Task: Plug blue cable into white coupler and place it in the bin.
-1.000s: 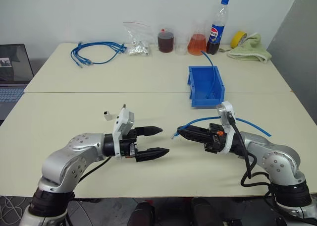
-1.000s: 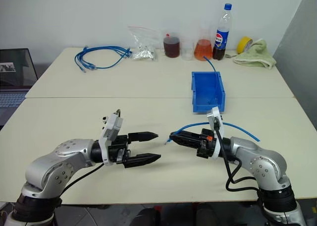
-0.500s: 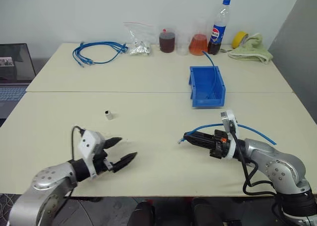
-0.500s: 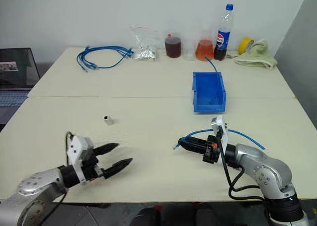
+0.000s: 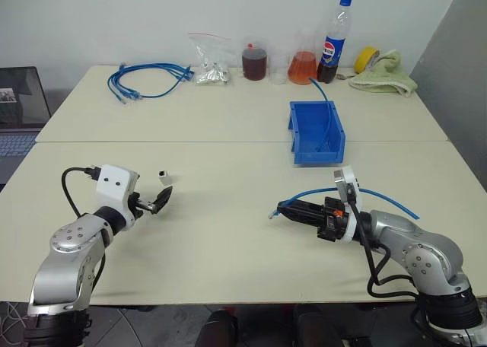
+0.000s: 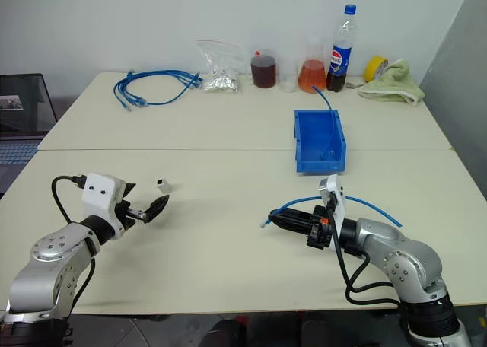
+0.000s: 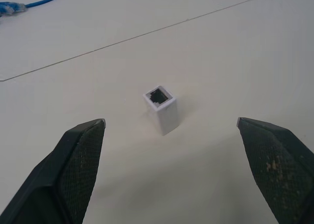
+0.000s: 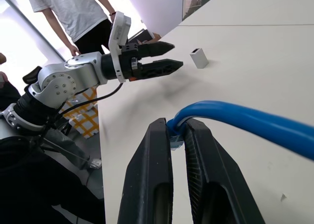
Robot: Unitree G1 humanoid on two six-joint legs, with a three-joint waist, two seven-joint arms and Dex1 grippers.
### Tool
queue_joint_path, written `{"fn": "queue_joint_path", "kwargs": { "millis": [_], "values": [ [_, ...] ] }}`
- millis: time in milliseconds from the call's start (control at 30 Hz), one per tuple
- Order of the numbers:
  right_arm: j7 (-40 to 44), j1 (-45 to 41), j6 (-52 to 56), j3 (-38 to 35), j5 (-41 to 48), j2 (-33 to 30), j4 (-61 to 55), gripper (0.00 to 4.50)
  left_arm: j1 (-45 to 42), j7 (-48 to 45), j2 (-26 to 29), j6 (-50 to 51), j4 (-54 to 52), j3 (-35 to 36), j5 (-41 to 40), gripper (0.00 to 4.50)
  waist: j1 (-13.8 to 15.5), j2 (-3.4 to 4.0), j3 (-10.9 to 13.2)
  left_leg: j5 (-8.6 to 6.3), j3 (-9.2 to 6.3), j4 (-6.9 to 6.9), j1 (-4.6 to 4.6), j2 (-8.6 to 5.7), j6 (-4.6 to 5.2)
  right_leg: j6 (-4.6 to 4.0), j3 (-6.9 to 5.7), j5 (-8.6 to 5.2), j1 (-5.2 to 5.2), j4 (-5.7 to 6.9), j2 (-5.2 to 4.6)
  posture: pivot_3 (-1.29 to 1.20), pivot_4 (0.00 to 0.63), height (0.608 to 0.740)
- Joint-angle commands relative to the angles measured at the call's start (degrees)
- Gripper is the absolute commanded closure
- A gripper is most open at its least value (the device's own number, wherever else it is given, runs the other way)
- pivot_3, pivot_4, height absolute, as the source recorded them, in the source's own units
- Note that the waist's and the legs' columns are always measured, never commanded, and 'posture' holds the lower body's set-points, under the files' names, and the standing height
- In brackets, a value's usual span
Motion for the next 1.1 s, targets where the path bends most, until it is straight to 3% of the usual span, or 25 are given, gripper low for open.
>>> {"fn": "queue_joint_path", "kwargs": {
  "millis": [33,300,500,833,1100],
  "values": [
    [0.8,-0.6,-1.0,-0.4,0.1,0.2,-1.5,4.41,-1.4,0.0,1.0,0.4,0.6,1.6,0.1,0.0,0.0,0.0,0.0,0.0,0.0,0.01,0.0,0.0,0.0,0.0,-0.01,0.0,0.0,0.01,0.0,0.0,0.15,0.74],
    [0.5,0.0,-1.2,-0.5,0.0,0.5,-2.1,4.41,-4.0,-6.4,4.0,0.2,5.5,-0.1,-0.5,0.0,0.0,0.0,0.0,0.0,0.02,0.02,0.0,-0.01,0.0,0.0,-0.03,0.0,0.0,0.01,0.01,0.0,0.15,0.74],
    [0.2,-0.3,-0.9,-0.4,0.0,0.7,-2.3,4.41,-10.6,-11.9,7.2,-4.3,16.8,-3.8,2.6,0.0,0.0,0.0,0.0,0.0,0.05,0.02,0.0,0.0,0.0,0.0,-0.04,0.0,0.0,0.03,0.02,0.0,0.15,0.74],
    [-0.5,-0.1,-0.1,-0.3,0.8,0.8,-3.4,4.41,-22.0,-28.5,11.7,-12.7,37.9,-9.7,5.0,0.0,-0.1,-0.02,0.0,0.0,0.08,0.02,-0.06,-0.01,0.0,0.0,-0.06,0.0,-0.09,0.08,0.04,0.0,0.15,0.74],
    [-1.2,0.3,0.0,-0.1,0.7,1.3,-4.2,4.41,-31.5,-35.1,11.7,-20.3,53.9,-12.7,8.5,0.0,-0.1,-0.03,0.0,0.01,0.1,0.04,-0.1,-0.02,0.0,0.0,-0.09,0.0,-0.12,0.09,0.05,0.0,0.15,0.74]
  ]
}}
